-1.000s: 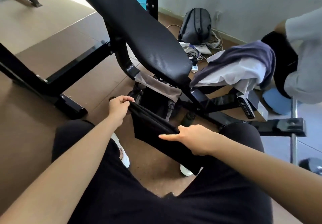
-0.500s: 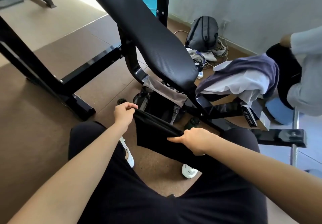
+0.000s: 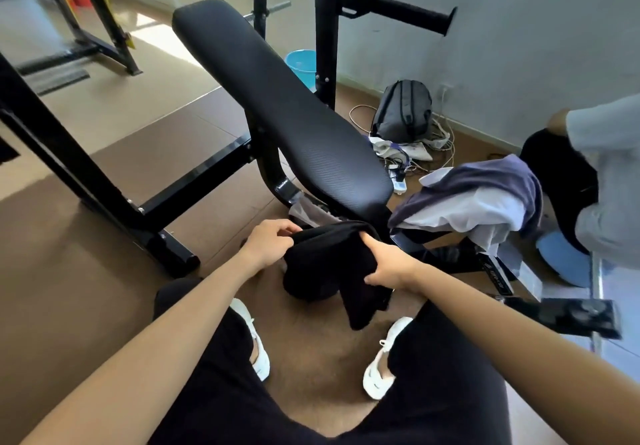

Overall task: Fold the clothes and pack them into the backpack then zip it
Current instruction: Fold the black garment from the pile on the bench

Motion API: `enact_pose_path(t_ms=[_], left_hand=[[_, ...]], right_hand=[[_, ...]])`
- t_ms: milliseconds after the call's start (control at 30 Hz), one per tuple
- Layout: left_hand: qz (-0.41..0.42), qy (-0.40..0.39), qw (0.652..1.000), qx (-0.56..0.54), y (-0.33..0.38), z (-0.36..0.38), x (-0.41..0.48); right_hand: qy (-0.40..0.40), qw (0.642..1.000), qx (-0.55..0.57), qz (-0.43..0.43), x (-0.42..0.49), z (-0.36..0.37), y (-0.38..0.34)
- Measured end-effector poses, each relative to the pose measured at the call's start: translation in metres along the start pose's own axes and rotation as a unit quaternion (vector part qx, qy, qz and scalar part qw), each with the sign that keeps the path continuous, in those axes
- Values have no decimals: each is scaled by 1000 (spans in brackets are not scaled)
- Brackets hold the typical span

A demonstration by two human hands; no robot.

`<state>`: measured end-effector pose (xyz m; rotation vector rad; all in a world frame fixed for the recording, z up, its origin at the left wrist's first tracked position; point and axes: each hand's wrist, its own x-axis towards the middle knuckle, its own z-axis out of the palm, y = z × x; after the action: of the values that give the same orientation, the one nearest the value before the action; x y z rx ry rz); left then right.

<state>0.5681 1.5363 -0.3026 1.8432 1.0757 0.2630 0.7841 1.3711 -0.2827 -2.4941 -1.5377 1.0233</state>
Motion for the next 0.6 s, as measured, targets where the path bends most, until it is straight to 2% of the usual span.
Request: enact_pose_path(t_ms=[100,200,267,367,400,433,500,600], left_hand=[[34,-36,998,28,27,15,-4],[63,-51,996,36,53,38,-12],[78,-57,995,34,64,56,-18],[91,-26,995,30,70,80,-29],[98,2,995,29,71,87,-34],[109,29,993,31,73,94,-41],[139,54,988,33,75,108,-56],[178,36,983,30,71,121,-76]], right_hand=[[23,991,131,8,5,1,4],[43,944,327,30,4,3,-1],[42,878,474,41,0,1,-7],[12,749,662,33,-3,-5,-6],[5,715,698,29,-2,-4,-1],[6,701,712,31,0,-1,4],[24,715,698,30,1,5,12],[85,748,659,10,0,14,22]])
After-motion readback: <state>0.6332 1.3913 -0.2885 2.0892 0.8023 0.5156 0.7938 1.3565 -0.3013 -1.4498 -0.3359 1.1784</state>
